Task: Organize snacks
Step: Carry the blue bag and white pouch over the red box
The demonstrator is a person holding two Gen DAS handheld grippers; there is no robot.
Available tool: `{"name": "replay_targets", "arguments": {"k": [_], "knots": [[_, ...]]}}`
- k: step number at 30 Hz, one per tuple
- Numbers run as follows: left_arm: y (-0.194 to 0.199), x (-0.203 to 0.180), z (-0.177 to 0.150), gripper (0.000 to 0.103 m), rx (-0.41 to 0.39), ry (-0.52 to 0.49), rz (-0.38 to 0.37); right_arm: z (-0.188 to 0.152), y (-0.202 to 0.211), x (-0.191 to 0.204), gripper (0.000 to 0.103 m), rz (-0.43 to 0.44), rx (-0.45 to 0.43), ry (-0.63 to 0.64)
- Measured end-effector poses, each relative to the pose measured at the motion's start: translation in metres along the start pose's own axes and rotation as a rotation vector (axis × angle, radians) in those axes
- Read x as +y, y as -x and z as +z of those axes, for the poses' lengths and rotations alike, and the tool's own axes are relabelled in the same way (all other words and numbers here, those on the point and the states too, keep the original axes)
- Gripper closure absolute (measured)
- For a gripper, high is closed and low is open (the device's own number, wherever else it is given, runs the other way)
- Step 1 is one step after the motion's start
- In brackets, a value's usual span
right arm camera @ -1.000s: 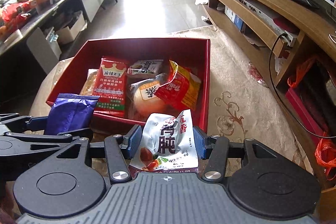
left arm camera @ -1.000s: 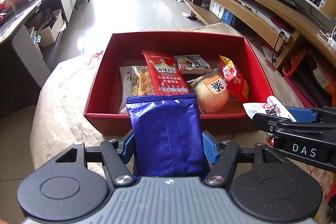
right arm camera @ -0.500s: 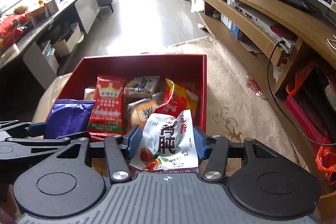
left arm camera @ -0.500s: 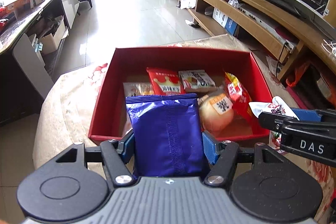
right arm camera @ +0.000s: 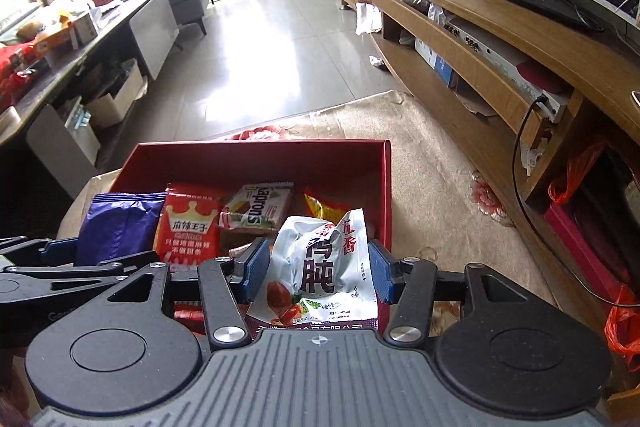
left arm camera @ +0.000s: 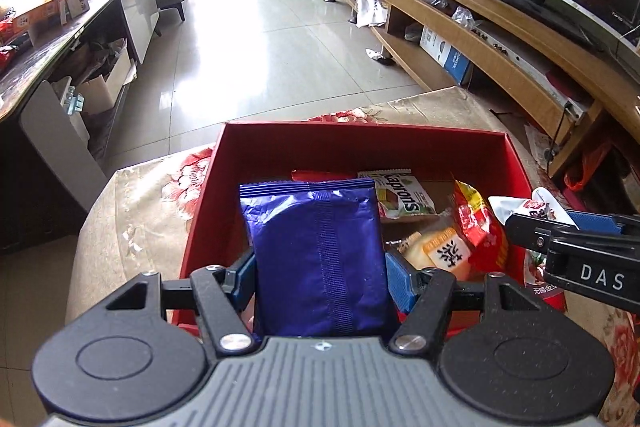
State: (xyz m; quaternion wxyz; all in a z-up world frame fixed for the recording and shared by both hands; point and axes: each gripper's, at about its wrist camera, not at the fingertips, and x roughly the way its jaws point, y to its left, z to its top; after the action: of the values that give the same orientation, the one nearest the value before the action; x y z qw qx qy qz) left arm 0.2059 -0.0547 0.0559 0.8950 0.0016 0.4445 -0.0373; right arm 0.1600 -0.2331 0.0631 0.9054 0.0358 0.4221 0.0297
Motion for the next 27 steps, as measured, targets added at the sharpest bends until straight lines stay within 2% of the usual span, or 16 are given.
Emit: {"name": "replay_targets", "arguments": {"k": [19, 27], "knots": [[-0.033, -0.005, 0.012, 0.043, 0.034, -0.011, 0.022, 0.007, -0.035, 0.007, 0.042, -0.022, 0.062, 0.025], [-0.044, -0.006, 0.013, 0.043, 0.048, -0.013, 0.030, 0.010, -0.041, 0.009, 0.042, -0.039, 0.062, 0.043]]}}
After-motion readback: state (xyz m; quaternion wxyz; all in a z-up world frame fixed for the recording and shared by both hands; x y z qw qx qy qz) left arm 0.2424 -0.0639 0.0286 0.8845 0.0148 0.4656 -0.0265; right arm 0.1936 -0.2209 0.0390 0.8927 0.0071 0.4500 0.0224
